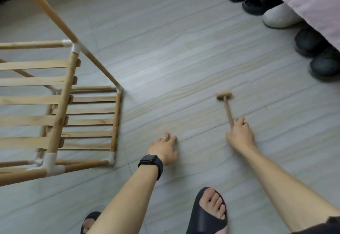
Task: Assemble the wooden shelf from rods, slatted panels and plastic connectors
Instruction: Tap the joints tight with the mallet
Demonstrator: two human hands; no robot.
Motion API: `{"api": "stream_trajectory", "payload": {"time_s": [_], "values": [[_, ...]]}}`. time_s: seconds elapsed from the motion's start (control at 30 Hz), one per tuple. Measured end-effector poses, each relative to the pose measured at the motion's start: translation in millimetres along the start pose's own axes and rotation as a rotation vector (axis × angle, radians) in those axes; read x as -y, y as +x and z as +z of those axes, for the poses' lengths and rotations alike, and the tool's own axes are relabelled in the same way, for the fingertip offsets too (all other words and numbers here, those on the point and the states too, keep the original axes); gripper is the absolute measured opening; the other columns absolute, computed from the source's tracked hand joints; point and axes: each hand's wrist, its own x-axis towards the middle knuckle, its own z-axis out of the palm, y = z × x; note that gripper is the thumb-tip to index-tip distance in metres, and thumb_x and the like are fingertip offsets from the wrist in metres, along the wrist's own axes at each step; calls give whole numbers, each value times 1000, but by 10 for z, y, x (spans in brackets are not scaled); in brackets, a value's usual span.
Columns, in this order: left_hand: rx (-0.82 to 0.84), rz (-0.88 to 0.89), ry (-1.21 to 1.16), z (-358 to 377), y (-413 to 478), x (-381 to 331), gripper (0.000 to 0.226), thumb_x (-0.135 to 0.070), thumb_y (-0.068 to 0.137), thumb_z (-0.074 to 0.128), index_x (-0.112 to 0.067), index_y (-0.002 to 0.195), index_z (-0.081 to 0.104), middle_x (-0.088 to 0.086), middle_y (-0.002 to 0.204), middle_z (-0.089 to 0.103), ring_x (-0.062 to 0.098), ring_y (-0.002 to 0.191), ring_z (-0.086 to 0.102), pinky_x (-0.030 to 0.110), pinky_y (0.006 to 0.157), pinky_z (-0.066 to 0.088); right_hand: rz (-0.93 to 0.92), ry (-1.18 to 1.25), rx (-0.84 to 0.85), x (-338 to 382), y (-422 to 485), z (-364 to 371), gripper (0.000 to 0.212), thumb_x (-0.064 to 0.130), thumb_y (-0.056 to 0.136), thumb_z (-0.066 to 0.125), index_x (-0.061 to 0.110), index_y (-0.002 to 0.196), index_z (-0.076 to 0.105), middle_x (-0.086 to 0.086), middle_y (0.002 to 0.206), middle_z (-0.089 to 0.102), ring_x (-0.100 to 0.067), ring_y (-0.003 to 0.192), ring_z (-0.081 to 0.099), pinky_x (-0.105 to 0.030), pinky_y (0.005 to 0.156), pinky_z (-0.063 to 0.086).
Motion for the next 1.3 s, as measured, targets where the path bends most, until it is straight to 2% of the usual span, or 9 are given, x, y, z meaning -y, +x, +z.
{"api": "stream_trajectory", "payload": {"time_s": [0.2,0.33,0.47,0.57,0.67,0.77,0.97,1.13,1.3], "values": [[-157,50,-29,-543,-746,69,59,-34,104,42,-29,160,23,1,166,23,25,147,33,42,108,44,-15,200,124,595,-657,-87,37,15,102,36,-7,128,49,-31,136,55,-45,125,53,-43,98,43],[-546,150,139,-1179,-1624,99,48,-30,102,45,-25,149,44,2,151,47,25,131,48,42,97,49,-182,464,64,1067,-1042,-619,29,22,103,40,2,116,56,-30,125,61,-46,116,55,-42,84,38],[-1001,243,349,-1740,-2599,74,38,-26,97,51,-24,134,58,1,136,59,24,122,54,40,96,46,-411,672,-105,1596,-1554,-1338,40,51,105,36,18,92,55,-7,89,62,-38,97,56,-40,78,37],[-1277,283,356,-2037,-3338,141,35,-29,96,54,-26,130,62,2,133,62,24,120,56,41,96,46,-587,782,-206,1955,-1983,-1847,46,47,107,31,20,79,54,-1,78,59,-29,80,55,-39,69,37],[-1449,217,256,-2225,-3894,426,34,-31,96,54,-28,128,62,0,129,63,23,119,56,40,97,44,-765,916,-145,2276,-2385,-2274,38,35,109,38,16,92,65,2,74,58,-21,69,51,-41,66,40],[-1520,90,80,-2220,-4200,898,29,-30,98,51,-26,124,63,-1,120,65,22,111,57,40,92,46,-944,900,-46,2493,-2752,-2564,27,27,108,41,20,109,67,3,74,59,-14,58,49,-36,58,39],[-1543,-175,-281,-1737,-4201,1868,43,-43,98,32,-25,114,67,4,111,67,23,109,55,45,93,44,-1213,712,109,2676,-3365,-2843,12,21,100,62,29,107,65,0,73,72,-3,52,53,-18,50,42],[-1626,-122,-255,-1365,-3979,2081,60,-42,103,16,-12,97,68,9,101,68,29,110,56,46,107,38,-1202,970,329,2824,-3634,-3029,12,20,89,76,18,100,75,-16,90,77,-18,52,61,-24,48,50],[-1704,-210,-207,-1437,-3864,2020,54,-38,104,23,-11,92,68,9,90,67,30,98,59,49,104,39,-1232,1209,306,3095,-3797,-3120,13,18,92,72,16,102,80,-20,94,76,-15,47,57,-21,47,48]]}}
